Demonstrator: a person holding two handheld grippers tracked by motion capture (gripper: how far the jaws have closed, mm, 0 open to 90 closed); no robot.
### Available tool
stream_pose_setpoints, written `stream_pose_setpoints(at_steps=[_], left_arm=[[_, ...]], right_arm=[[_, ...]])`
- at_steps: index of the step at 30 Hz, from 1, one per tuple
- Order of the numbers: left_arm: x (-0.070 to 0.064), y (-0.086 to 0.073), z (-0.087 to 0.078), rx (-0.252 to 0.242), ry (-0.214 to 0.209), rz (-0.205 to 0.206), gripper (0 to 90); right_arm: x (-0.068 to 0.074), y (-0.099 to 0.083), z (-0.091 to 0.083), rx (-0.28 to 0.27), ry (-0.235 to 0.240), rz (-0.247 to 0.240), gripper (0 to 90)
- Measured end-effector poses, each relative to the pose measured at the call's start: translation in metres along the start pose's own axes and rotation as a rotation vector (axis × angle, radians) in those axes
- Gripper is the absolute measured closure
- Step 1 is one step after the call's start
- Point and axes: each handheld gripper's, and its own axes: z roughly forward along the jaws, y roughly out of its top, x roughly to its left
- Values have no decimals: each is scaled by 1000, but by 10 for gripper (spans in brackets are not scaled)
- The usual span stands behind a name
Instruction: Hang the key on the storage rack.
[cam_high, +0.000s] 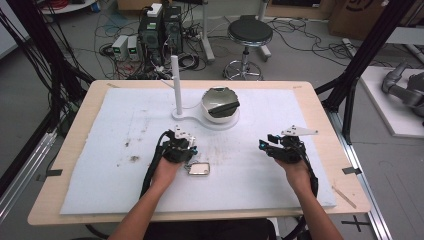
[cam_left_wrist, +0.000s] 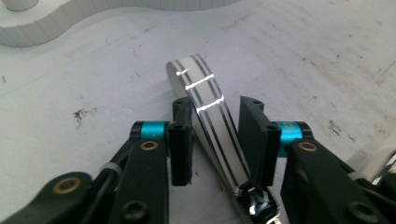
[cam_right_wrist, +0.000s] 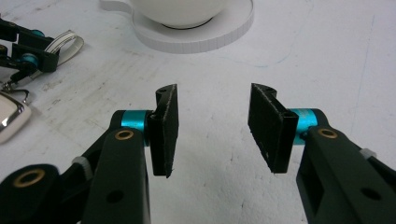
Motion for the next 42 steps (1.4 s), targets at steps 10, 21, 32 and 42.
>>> stream_pose_setpoints(at_steps=[10, 21, 32, 42], left_arm=[[37, 1, -8, 6, -159, -51, 742], [35, -2, -9, 24, -35, 18, 463], [27, -8, -11, 12, -14, 81, 446], [26, -11, -11, -15, -13, 47, 746]], right_arm=[[-1, -1, -2, -3, -1, 4, 541], [0, 0, 1, 1, 8, -1, 541], [-1, -1, -2, -8, 3, 3, 540], [1, 1, -2, -11, 0, -1, 534]])
